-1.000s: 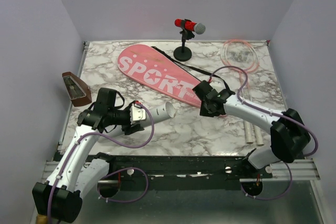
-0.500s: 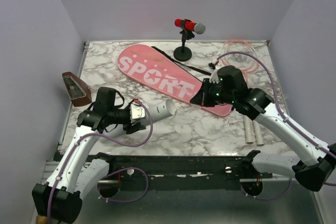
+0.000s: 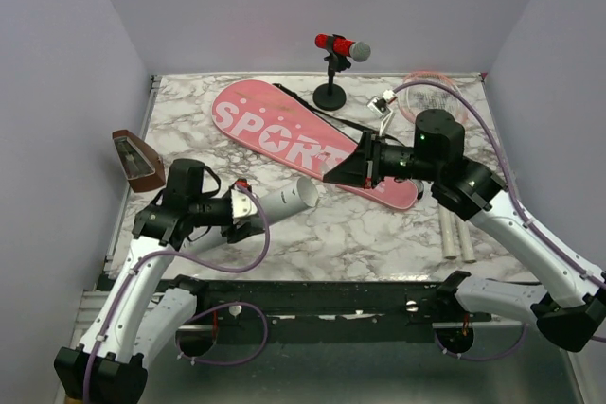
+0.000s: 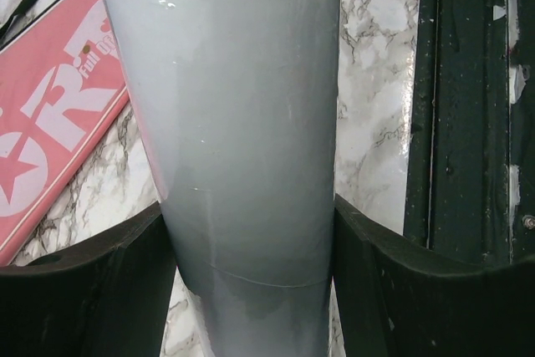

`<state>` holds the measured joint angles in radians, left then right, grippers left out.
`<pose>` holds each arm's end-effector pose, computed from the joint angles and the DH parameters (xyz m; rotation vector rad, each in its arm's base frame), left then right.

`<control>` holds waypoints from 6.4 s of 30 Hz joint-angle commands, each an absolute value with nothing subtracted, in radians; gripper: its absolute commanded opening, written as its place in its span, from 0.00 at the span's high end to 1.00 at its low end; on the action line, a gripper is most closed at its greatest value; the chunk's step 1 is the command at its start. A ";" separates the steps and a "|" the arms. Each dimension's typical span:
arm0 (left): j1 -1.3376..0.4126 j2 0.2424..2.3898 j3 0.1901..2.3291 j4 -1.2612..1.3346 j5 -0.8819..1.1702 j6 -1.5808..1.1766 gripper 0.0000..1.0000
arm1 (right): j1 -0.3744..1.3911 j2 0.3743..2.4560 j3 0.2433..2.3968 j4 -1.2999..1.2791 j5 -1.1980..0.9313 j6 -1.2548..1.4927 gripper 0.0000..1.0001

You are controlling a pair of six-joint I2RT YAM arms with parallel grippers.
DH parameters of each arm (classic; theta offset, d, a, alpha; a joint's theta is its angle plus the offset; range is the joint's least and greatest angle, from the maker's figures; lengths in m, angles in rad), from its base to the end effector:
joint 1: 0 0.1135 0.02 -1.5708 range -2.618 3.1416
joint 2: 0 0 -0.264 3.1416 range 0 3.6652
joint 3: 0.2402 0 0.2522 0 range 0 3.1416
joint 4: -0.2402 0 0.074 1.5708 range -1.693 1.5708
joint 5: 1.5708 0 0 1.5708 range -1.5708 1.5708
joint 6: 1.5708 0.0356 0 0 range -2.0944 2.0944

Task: Pack up the badminton gear

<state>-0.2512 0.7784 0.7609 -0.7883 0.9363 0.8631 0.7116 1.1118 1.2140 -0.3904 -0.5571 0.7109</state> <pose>0.1322 -0.0635 0.2860 1.4400 1.5216 -0.7411 0.1699 0.1713 0.4052 -0.4391 2.0532 1.4456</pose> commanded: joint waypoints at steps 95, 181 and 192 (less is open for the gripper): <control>-0.255 0.784 0.868 -0.810 1.065 0.884 0.64 | 0.765 1.141 0.904 0.267 -0.779 1.017 0.68; -0.253 0.762 0.937 -0.785 1.180 0.700 0.63 | 0.842 1.183 0.901 0.373 -0.506 0.989 0.77; -0.232 0.911 0.936 -0.591 0.741 0.496 0.59 | 0.764 1.077 1.158 -0.151 -0.059 0.750 0.53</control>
<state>-0.2501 0.8272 0.8997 -0.6945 0.9314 0.5652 0.7883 1.1252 1.0470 0.1177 -0.2905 0.8841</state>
